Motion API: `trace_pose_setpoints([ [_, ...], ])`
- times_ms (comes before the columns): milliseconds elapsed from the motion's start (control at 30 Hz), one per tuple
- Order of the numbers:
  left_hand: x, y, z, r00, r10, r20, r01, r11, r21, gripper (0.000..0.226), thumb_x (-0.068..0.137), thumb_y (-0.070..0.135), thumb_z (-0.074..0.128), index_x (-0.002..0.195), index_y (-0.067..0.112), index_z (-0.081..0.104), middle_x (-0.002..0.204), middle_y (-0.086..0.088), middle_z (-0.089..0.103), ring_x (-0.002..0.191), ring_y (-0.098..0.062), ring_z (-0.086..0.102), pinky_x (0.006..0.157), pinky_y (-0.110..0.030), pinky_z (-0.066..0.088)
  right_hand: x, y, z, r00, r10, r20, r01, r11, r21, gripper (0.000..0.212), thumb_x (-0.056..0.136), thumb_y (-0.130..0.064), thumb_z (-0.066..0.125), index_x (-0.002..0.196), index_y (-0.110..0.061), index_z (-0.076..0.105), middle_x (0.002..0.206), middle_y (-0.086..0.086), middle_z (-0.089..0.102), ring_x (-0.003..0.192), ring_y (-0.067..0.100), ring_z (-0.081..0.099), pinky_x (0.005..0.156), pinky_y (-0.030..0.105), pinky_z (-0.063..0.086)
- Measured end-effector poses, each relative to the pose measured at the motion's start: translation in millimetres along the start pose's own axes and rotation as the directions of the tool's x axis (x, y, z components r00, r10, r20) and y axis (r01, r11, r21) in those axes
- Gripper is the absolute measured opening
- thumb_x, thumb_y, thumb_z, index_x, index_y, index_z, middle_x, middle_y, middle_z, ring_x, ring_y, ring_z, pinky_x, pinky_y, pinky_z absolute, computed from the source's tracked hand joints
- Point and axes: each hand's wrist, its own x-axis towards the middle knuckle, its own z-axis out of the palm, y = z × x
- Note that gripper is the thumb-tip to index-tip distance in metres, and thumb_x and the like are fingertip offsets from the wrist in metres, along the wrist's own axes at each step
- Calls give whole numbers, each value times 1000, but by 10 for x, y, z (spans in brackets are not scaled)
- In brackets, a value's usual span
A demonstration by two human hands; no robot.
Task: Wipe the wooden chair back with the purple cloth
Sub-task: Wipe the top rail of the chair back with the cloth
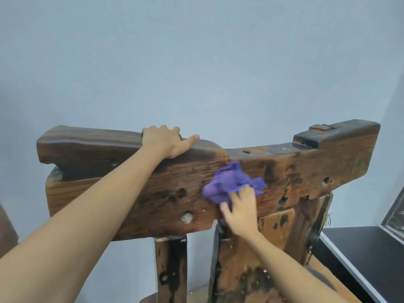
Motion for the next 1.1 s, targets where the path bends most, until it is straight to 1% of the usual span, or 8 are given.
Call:
trace_pose_setpoints([
  [33,-10,45,-8,1000,-9,-14,9,1000,22,98,79,89,6,136,23,52,127,-14,60,115,-41,57,95,-49,43,123,166,-52,952,293,-90,-286,955,83,48,98,-33,54,144,-17,50,148,19,46,136,42,43,113,50,30],
  [100,-20,111,-35,999,-35,1,35,998,61,99,79,89,6,135,22,53,123,-16,58,111,-44,55,91,-52,42,501,192,-95,480,874,-78,-760,459,460,59,109,-40,36,162,-18,22,170,14,12,157,32,12,123,47,9],
  [200,-37,324,-51,991,-106,82,97,990,104,100,79,87,10,134,21,60,132,-22,53,121,-51,46,96,-65,31,868,-218,-129,119,986,116,-802,26,597,65,109,-53,24,164,-23,6,172,4,-9,159,21,-5,125,43,-1],
  [433,89,851,-3,986,39,160,-47,998,47,81,94,70,15,138,17,57,145,-14,56,138,-37,44,110,-78,4,-408,-1270,426,946,271,178,-320,873,368,63,102,-68,24,159,-51,3,168,-8,-25,154,9,-25,121,26,-20],
  [567,87,790,37,989,58,134,-64,997,42,76,95,65,18,136,16,58,142,-15,57,133,-37,49,110,-76,6,-504,-785,218,945,299,130,-325,824,464,34,96,-42,46,124,-26,57,129,2,56,121,20,52,107,41,40],
  [700,84,822,43,994,56,94,-61,997,56,69,96,60,20,130,16,62,132,-16,62,124,-38,54,110,-75,10,188,-250,-129,698,715,-42,-591,608,530,30,89,-32,48,116,-45,51,111,6,55,91,13,58,80,34,51],
  [800,108,842,69,996,53,69,-56,997,51,65,96,56,20,122,16,64,123,-16,65,114,-39,58,108,-76,12,620,235,-289,599,772,-213,-675,630,385,44,97,-11,44,137,7,49,130,34,52,119,44,52,102,48,34],
  [1100,173,879,163,999,35,-38,-34,999,12,58,93,54,26,106,16,67,112,-17,67,104,-39,61,106,-76,15,24,-878,410,836,513,-195,-383,799,463,70,93,-26,43,156,-3,24,164,19,27,150,36,26,125,43,13],
])
